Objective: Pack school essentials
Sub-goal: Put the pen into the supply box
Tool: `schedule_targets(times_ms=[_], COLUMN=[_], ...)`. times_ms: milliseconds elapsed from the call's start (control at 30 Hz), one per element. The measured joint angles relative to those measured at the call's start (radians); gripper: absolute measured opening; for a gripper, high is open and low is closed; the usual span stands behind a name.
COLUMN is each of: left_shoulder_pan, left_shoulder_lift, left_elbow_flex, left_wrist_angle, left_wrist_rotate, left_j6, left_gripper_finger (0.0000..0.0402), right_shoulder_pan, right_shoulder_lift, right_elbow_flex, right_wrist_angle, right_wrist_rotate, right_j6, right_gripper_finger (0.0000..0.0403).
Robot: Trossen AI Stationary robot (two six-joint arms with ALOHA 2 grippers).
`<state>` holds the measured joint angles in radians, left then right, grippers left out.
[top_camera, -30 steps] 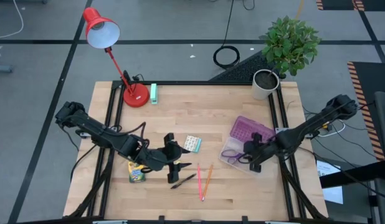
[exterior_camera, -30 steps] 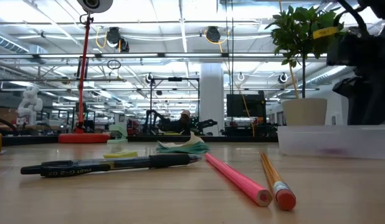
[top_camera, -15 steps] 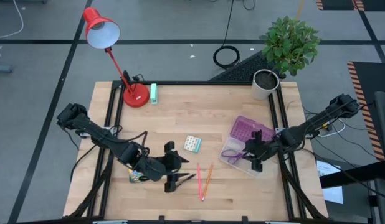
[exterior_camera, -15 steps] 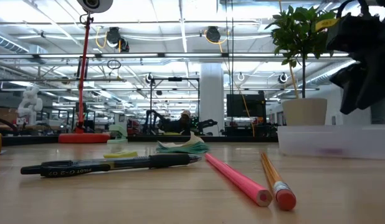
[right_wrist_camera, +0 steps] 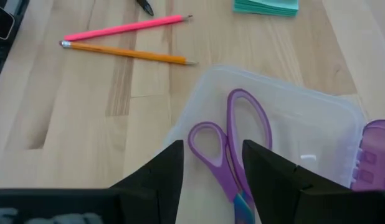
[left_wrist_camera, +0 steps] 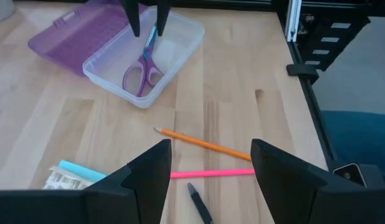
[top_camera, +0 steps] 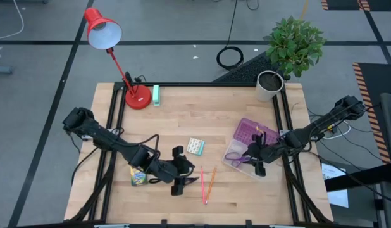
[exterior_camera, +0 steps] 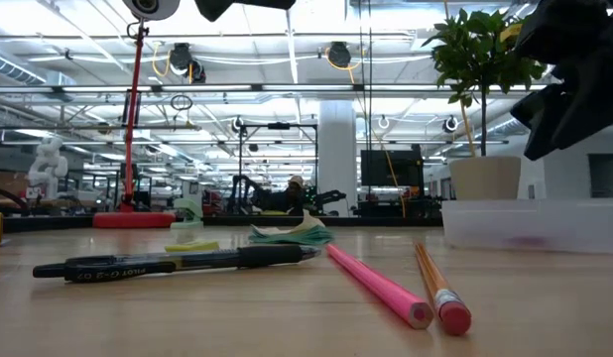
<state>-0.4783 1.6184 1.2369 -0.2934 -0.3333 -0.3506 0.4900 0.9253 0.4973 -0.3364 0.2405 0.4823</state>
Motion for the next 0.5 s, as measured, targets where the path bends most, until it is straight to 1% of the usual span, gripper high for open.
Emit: schedule_targets(times_ms=[167, 233, 300, 367, 500], left_shoulder_pan=[-0.005, -0.019, -0.041, -0.057, -0.082], left_shoulder_lift=[0.005, 0.032, 0.063, 0.1, 0.173], left_elbow_flex=[0.0, 0.002, -0.001, -0.001, 0.0], left_wrist_angle=[-0.005, -0.02, -0.072, -0.073, -0.076], left_wrist_rotate=[-0.003, -0.018, -0.055, -0.083, -0.096], left_j6=[-0.032, -0.051, -0.059, -0.072, -0.128], left_gripper_finger=[0.0225, 0.0225, 0.0225, 0.0225, 0.0225], right_shoulder_pan=[0.0, 0.0, 0.0, 0.0, 0.0], right_shoulder_lift=[0.0, 0.0, 0.0, 0.001, 0.001], right_elbow_flex=[0.0, 0.0, 0.0, 0.0, 0.0], right_wrist_angle=[0.02, 0.022, 0.022, 0.023, 0.037], right_wrist_rotate=[-0.001, -0.001, -0.002, -0.001, -0.001], right_j6=[0.023, 0.025, 0.026, 0.03, 0.032], right_gripper_finger=[0.0159, 0.0159, 0.0159, 0.0159, 0.0159])
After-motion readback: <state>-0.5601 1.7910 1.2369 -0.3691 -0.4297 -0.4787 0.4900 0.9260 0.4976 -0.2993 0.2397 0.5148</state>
